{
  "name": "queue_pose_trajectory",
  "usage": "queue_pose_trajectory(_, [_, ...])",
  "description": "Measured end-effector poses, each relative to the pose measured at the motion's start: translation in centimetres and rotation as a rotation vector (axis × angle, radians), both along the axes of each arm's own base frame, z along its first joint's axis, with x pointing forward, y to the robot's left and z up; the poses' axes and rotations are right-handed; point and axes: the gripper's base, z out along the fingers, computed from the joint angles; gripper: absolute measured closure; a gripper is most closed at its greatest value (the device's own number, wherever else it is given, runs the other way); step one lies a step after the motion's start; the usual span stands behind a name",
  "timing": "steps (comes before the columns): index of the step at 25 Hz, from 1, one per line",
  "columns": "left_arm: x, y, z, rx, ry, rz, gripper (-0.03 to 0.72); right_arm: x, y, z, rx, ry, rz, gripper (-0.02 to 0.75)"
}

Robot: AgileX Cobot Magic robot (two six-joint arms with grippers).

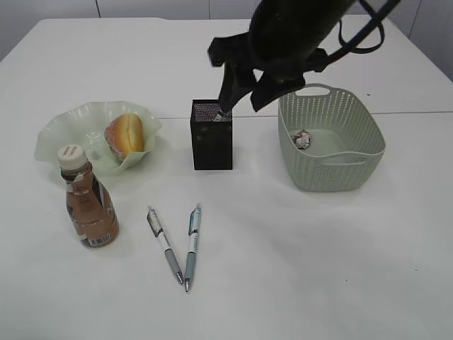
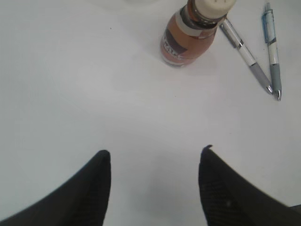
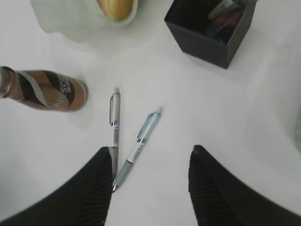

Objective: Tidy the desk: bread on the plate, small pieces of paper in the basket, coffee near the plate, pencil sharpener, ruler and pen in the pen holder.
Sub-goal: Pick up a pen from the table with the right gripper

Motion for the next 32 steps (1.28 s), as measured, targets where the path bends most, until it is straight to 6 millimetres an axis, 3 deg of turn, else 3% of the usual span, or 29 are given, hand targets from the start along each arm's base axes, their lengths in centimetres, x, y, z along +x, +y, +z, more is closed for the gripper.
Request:
queue_pose_trajectory(6, [0.0, -0.1, 0.0, -0.01, 0.002, 0.001, 0.255, -3.3, 5.3, -1.0, -0.049, 0.084, -0.124, 0.351])
queue_pose_trajectory(12, [0.0, -0.2, 0.0, -0.025, 0.003, 0.001, 0.255, -4.4, 8.9, -4.7, -0.088, 0.192, -0.178, 0.351])
queue_pose_trajectory(21, [0.0, -0.3, 0.0, -0.035, 0.004, 0.002, 0.255, -3.0, 10.3, -11.5, -0.151, 0.336, -0.37, 0.351])
queue_pose_trajectory(32, [0.0, -0.3, 0.0, -0.039, 0.004, 0.002, 0.255, -0.7, 11.4, -14.1, -0.17, 0.298, -0.467, 0.352])
